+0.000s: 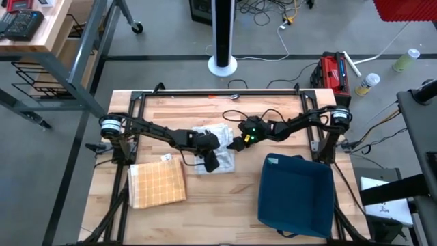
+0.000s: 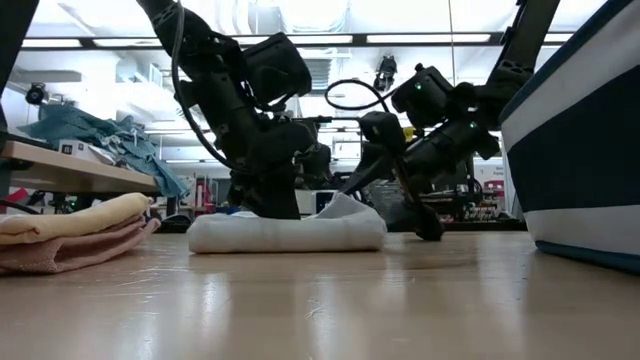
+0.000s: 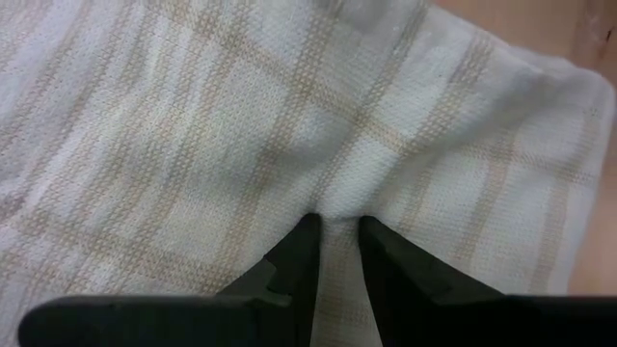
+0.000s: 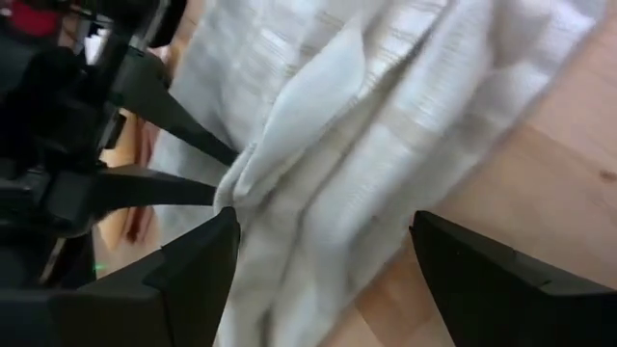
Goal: Fold towel
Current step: Stack the folded white towel on top of the folded yellow towel
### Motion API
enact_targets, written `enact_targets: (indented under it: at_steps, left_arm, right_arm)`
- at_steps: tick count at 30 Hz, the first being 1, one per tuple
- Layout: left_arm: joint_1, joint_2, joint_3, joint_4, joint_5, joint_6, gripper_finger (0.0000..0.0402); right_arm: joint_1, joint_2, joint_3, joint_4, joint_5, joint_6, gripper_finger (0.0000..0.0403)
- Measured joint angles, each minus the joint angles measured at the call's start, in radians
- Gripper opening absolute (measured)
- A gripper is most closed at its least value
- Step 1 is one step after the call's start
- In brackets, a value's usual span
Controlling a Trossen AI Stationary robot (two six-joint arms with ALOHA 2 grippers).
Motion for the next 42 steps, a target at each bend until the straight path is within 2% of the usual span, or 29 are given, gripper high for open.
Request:
enact_targets:
  at_steps: [6,15,17,20,22,26,29,34,42]
  left_arm:
    - [-0.001,0.000,0.000,0.016,0.000,0.002,0.0075]
    - [-0.001,0.002,0.000,0.060,0.003,-0.002,0.0075]
    - [-0.001,0.001,0.003,0.021,0.003,-0.024,0.0075]
    - [-0.002,-0.005,0.007,-0.120,0.002,-0.077,0.0075]
    - [-0.006,-0.009,0.006,-0.191,-0.003,-0.088,0.0075]
    - [-0.008,-0.010,-0.002,-0.166,-0.005,-0.064,0.0075]
    - [-0.008,-0.005,-0.005,-0.067,-0.003,-0.047,0.0075]
    - [-0.008,-0.004,-0.007,0.009,0.000,-0.053,0.0075]
    - [-0.008,-0.004,-0.007,0.008,0.000,-0.072,0.0075]
  right_arm:
    - [0.011,0.005,0.001,0.064,-0.012,0.011,0.0298]
    - [0.019,0.025,0.019,0.060,-0.002,0.012,0.0293]
    - [0.018,0.023,0.021,0.049,-0.003,-0.002,0.0290]
    - [0.001,-0.012,0.021,-0.028,-0.001,-0.050,0.0288]
    - [-0.010,-0.032,0.020,-0.091,0.041,-0.084,0.0290]
    - [-0.009,-0.026,0.048,-0.122,0.072,-0.127,0.0296]
    - [0.013,0.011,0.079,-0.120,0.083,-0.131,0.0300]
    - [0.038,0.057,0.127,-0.117,0.051,-0.137,0.0298]
    - [0.051,0.061,0.150,-0.107,0.001,-0.144,0.0309]
